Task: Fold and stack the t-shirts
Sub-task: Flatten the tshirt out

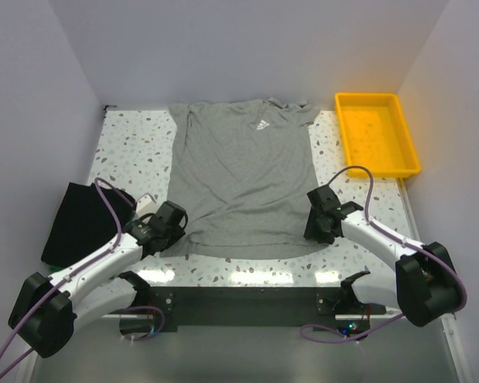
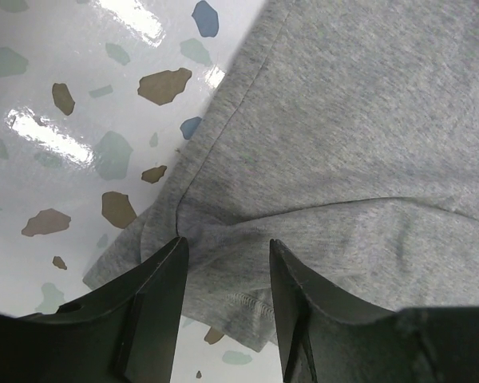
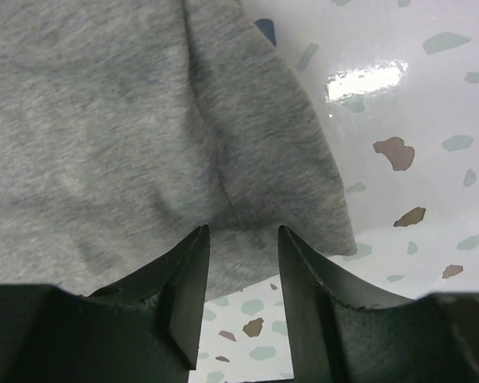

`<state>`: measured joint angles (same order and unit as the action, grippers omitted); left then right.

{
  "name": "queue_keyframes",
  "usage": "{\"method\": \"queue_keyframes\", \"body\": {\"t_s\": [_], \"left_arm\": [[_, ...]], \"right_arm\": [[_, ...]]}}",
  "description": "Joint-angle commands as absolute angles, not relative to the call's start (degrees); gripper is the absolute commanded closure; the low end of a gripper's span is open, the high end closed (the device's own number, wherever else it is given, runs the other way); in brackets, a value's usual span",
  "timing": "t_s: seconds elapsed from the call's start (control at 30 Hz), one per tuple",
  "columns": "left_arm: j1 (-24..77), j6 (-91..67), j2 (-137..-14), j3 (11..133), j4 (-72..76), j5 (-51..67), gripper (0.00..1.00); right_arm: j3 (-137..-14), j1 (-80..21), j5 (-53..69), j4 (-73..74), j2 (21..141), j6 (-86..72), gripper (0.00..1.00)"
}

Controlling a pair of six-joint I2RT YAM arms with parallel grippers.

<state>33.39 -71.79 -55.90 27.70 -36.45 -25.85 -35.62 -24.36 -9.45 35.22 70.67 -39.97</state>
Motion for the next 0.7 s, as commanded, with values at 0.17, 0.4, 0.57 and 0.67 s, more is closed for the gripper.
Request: {"method": "queue_keyframes", "body": {"t_s": [0.17, 0.4, 0.57, 0.67], "left_arm": [[32.7, -71.1, -58.1, 29.7, -36.4, -27.3, 0.5], [32.3, -73.6, -58.3, 29.5, -38.3, -28.0, 0.5], [32.3, -74.4, -58.4, 29.3, -38.6, -27.6, 0.5], [32.3, -74.4, -57.9, 29.5, -39.1, -27.0, 0.5]], "right_arm": [[-32.1, -24.3, -13.0, 33.1, 69.5, -44.3, 0.86], [-32.8, -22.9, -12.9, 40.6, 60.3, -46.4, 1.0], [-33.9, -20.2, -11.9, 46.1, 53.1, -45.9, 1.0], [-34.1, -20.0, -10.7, 48.1, 51.4, -46.7, 1.0]]}}
